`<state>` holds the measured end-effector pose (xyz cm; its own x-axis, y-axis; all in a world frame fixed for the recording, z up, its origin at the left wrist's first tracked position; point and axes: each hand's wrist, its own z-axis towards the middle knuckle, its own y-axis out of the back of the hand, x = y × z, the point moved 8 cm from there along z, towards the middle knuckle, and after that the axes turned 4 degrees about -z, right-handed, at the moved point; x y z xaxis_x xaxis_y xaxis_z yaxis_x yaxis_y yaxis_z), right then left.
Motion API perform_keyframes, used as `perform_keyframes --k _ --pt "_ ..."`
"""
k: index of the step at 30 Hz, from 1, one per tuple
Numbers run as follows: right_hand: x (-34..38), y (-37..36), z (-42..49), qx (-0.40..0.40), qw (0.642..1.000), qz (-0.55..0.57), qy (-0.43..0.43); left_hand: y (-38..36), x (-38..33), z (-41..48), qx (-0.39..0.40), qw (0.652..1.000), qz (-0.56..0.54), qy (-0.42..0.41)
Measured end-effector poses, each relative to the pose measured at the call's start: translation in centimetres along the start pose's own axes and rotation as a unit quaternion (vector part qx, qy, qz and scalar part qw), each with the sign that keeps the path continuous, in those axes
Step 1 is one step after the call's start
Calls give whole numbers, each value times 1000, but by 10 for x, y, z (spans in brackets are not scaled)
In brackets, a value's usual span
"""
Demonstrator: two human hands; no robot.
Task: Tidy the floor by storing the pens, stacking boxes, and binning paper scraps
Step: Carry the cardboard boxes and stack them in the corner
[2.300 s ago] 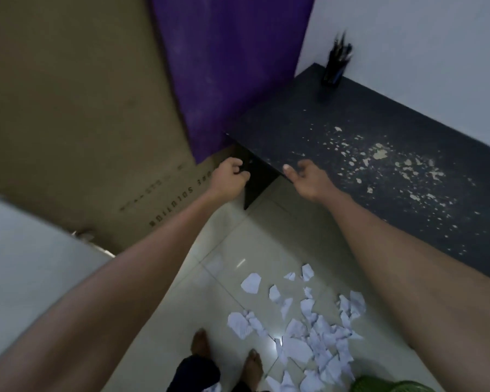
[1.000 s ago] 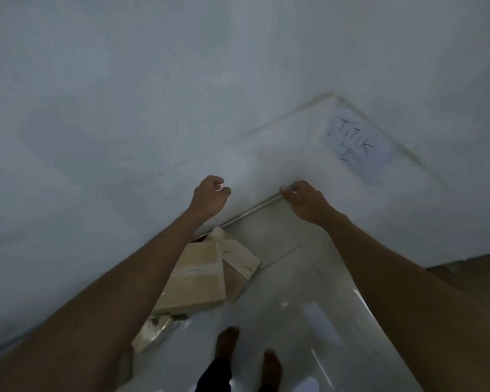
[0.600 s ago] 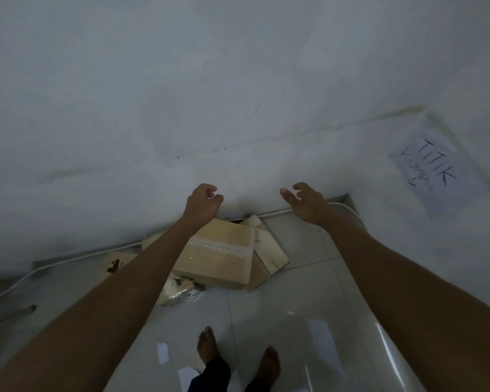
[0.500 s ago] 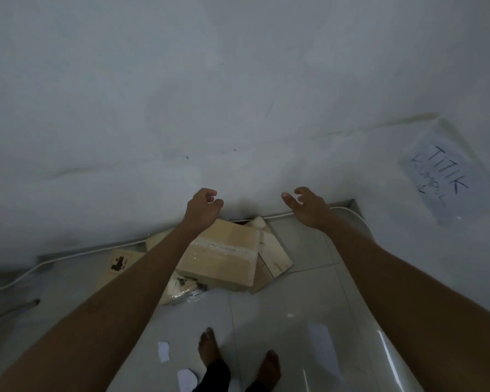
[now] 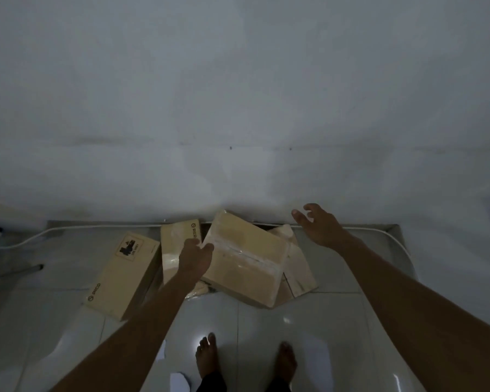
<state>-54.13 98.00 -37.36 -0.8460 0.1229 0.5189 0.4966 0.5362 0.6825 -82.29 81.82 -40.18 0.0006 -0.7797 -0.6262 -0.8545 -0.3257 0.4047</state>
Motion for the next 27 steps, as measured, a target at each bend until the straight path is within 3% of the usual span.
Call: perform_keyframes --k 10,18,21,25,27 --pt "-35 -139 127 64 993 -79 59 -43 140 96 -29 979 -121 165" --pt "-72 -215 193 91 973 -195 83 -112 209 124 71 945 -183 262" --pt "-81 -228 211 98 977 -183 58 -121 218 137 62 945 -202 250" --pt "-95 -257 218 172 967 -183 47 -124 220 148 28 952 -219 212" --pt "-101 -263 214 146 968 -197 48 -126 223 146 24 948 -233 213"
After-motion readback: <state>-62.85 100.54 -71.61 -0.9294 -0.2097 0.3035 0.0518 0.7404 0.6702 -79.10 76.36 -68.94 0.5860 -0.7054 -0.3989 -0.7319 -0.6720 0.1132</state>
